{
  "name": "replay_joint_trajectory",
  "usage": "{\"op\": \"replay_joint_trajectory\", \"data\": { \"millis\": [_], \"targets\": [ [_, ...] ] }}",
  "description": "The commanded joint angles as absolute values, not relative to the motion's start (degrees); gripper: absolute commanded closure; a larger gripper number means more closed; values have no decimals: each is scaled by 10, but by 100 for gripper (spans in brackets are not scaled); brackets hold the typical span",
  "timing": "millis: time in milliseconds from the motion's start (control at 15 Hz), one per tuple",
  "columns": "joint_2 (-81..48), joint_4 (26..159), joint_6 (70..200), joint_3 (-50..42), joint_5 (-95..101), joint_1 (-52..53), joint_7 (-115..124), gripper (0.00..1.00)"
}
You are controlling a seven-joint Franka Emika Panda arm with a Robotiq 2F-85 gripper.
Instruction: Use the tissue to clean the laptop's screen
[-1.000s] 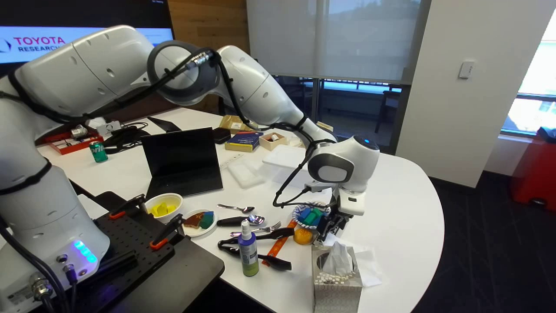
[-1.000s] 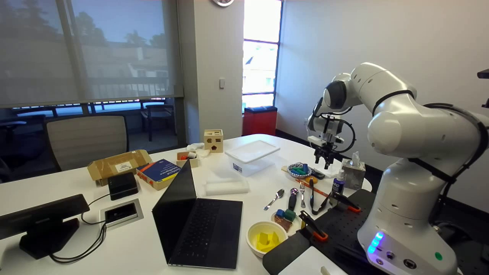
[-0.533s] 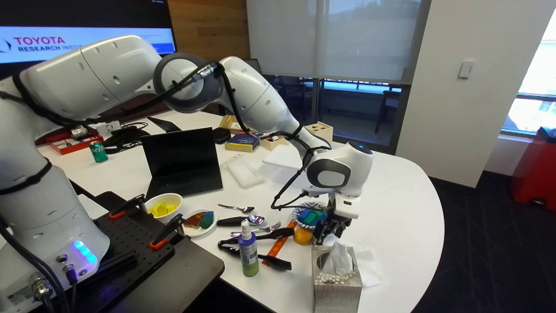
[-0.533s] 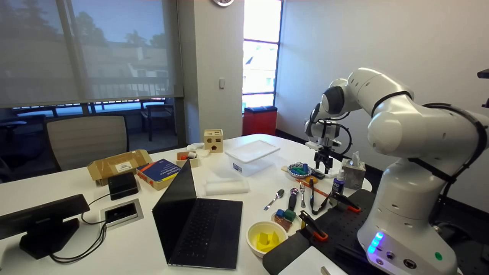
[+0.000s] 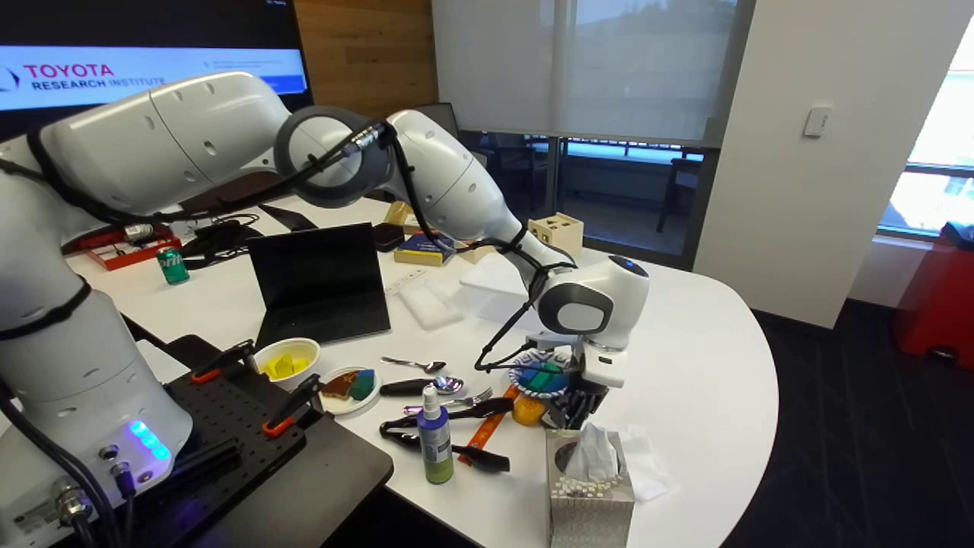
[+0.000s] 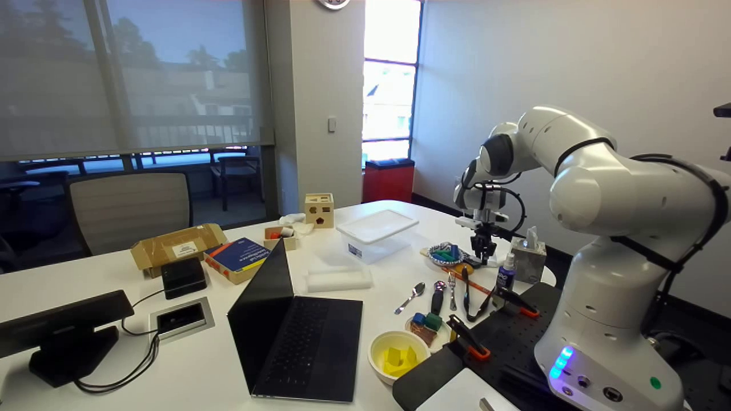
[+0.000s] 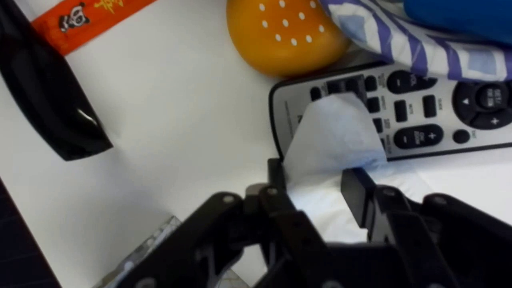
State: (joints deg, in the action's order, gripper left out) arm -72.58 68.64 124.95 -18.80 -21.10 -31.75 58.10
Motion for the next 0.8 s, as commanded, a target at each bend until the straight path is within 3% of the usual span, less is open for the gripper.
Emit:
{"op": "replay_joint_trajectory", "data": {
  "millis": [0,133,533,733],
  "targets": [
    [-742,657,1233,-182,-199,-319,602,89],
    [-736,660,1238,-183,-199,-318,602,100],
    [-646,752,1260,-217,-213,-290,597,100],
    [-560,827,1270,-172,-262,-301,521,100]
  ]
}}
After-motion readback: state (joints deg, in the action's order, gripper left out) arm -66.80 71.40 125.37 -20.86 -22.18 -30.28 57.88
